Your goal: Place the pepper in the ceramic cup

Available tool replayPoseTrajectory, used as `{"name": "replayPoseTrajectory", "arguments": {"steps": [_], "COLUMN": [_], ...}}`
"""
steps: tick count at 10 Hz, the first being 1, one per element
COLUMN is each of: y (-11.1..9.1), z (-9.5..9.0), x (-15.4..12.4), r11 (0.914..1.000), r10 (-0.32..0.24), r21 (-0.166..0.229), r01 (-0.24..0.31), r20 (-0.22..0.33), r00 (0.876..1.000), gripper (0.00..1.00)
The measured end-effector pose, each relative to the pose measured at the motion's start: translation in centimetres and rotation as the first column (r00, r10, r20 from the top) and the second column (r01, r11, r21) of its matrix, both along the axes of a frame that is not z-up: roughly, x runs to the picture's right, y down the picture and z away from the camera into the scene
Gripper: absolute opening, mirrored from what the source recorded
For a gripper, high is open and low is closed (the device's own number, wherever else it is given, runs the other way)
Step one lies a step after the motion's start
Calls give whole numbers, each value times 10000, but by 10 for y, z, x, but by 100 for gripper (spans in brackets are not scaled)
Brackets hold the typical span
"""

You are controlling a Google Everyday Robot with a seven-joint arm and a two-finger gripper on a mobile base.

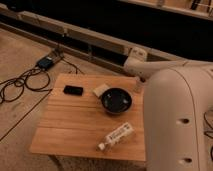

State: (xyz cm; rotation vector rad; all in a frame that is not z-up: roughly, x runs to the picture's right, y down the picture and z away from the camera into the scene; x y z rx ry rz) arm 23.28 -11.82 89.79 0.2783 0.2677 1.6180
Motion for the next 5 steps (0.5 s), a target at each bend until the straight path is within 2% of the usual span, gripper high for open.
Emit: {"name": "replayPoseTrajectory", "arguments": {"steps": [2, 3, 5], "y": [-4, -3, -2], "z": [-2, -1, 0], "x": [-1, -1, -2], "r11": [10000, 9999, 9999], "r10": [-75, -118, -109], "r21": [-6, -13, -24], "r01": [75, 118, 109], "r20": [-61, -74, -80], "r00": [10000, 9999, 9999], "gripper": [76, 80, 80]}}
